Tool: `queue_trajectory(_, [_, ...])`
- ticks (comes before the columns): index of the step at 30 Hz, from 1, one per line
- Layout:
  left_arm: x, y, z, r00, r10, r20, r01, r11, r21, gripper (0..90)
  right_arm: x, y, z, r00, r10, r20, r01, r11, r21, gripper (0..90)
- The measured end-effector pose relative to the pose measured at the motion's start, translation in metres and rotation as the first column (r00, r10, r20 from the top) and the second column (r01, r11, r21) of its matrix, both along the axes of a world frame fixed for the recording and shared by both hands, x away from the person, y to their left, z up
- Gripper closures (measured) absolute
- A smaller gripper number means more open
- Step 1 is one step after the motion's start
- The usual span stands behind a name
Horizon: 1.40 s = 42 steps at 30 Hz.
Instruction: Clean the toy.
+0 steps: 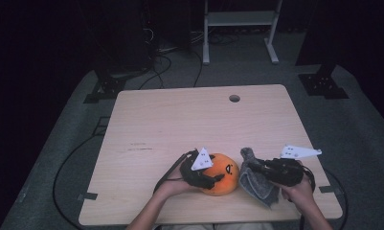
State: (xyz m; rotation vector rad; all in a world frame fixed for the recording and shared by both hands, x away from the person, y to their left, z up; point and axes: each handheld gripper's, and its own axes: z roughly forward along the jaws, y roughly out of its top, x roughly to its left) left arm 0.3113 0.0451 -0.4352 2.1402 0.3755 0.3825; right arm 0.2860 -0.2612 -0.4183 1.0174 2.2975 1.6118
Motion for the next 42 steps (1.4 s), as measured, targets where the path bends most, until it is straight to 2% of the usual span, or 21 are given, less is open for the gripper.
queue_trajectory(1, [0.000, 0.001, 0.000, 0.9999, 0.011, 0.001, -0.011, 0.9999, -0.010, 35.7, 0.000, -0.008, 0.001, 0.9994, -0.034, 0.007, 0.034, 0.999, -0.012, 73.0])
queue_trajectory(2, [0.000, 0.001, 0.000, 0.9999, 0.011, 0.001, -0.011, 0.9999, -0.010, 36.8, 0.000, -0.008, 0.001, 0.9994, -0.034, 0.007, 0.034, 0.999, -0.012, 73.0])
queue_trajectory(3, [-0.002, 0.001, 0.001, 0.9997, 0.023, 0.007, -0.023, 0.9996, -0.015, 38.0, 0.001, -0.018, 0.000, 0.9961, -0.086, 0.021, 0.087, 0.995, -0.049, 72.6])
queue_trajectory(5, [-0.004, 0.001, 0.002, 0.9997, 0.023, 0.012, -0.023, 0.9996, -0.016, 39.7, 0.003, -0.027, -0.001, 0.9926, -0.119, 0.022, 0.120, 0.991, -0.052, 72.5])
queue_trajectory(6, [-0.004, 0.001, 0.002, 0.9996, 0.024, 0.012, -0.024, 0.9996, -0.016, 40.1, 0.004, -0.033, -0.001, 0.9872, -0.157, 0.028, 0.159, 0.985, -0.073, 72.3])
queue_trajectory(8, [-0.004, 0.002, 0.002, 0.9996, 0.028, 0.009, -0.028, 0.9992, -0.027, 40.3, 0.007, -0.039, -0.004, 0.9803, -0.194, 0.036, 0.197, 0.975, -0.106, 71.6])
queue_trajectory(9, [-0.004, 0.002, 0.002, 0.9996, 0.028, 0.009, -0.028, 0.9992, -0.027, 40.3, 0.008, -0.042, -0.006, 0.9771, -0.210, 0.036, 0.213, 0.970, -0.121, 69.6])
queue_trajectory(11, [-0.004, 0.003, 0.003, 0.9997, 0.024, 0.003, -0.024, 0.9986, -0.046, 40.4, 0.013, -0.044, -0.013, 0.9688, -0.246, 0.031, 0.247, 0.953, -0.173, 60.8])
queue_trajectory(13, [-0.004, 0.004, 0.004, 0.9998, 0.021, -0.003, -0.021, 0.9981, -0.057, 40.4, 0.016, -0.046, -0.019, 0.9648, -0.263, 0.013, 0.261, 0.949, -0.179, 53.7])
queue_trajectory(16, [-0.005, 0.005, 0.004, 0.9998, 0.020, -0.002, -0.020, 0.9979, -0.061, 40.6, 0.019, -0.049, -0.023, 0.9603, -0.279, -0.004, 0.273, 0.944, -0.183, 49.0])
queue_trajectory(18, [-0.005, 0.005, 0.006, 0.9998, 0.019, -0.009, -0.020, 0.9967, -0.078, 41.8, 0.020, -0.056, -0.023, 0.9561, -0.292, -0.024, 0.287, 0.949, -0.134, 46.0])
queue_trajectory(23, [-0.006, 0.005, 0.010, 0.9998, 0.018, 0.002, -0.017, 0.9956, -0.092, 42.7, 0.020, -0.058, -0.023, 0.9537, -0.300, -0.024, 0.294, 0.947, -0.129, 45.0])
queue_trajectory(27, [-0.007, 0.003, 0.013, 0.9998, 0.013, 0.017, -0.011, 0.9967, -0.081, 43.8, 0.019, -0.055, -0.022, 0.9527, -0.304, 0.005, 0.302, 0.946, -0.121, 45.0])
queue_trajectory(33, [-0.002, 0.003, 0.017, 0.9990, 0.030, 0.031, -0.028, 0.9966, -0.078, 44.9, 0.019, -0.056, -0.021, 0.9510, -0.309, 0.016, 0.309, 0.946, -0.096, 45.0])
queue_trajectory(35, [0.007, 0.003, 0.019, 0.9987, 0.044, 0.024, -0.042, 0.9956, -0.083, 45.1, 0.019, -0.058, -0.020, 0.9497, -0.313, 0.021, 0.313, 0.946, -0.083, 45.2])
queue_trajectory(37, [0.009, 0.003, 0.020, 0.9985, 0.049, 0.023, -0.047, 0.9954, -0.084, 45.1, 0.019, -0.058, -0.020, 0.9495, -0.313, 0.017, 0.314, 0.946, -0.080, 45.2])
queue_trajectory(42, [0.033, 0.000, 0.032, 0.9930, 0.105, 0.054, -0.099, 0.9906, -0.094, 45.2, 0.021, -0.057, -0.022, 0.9529, -0.303, 0.016, 0.303, 0.949, -0.091, 45.2])
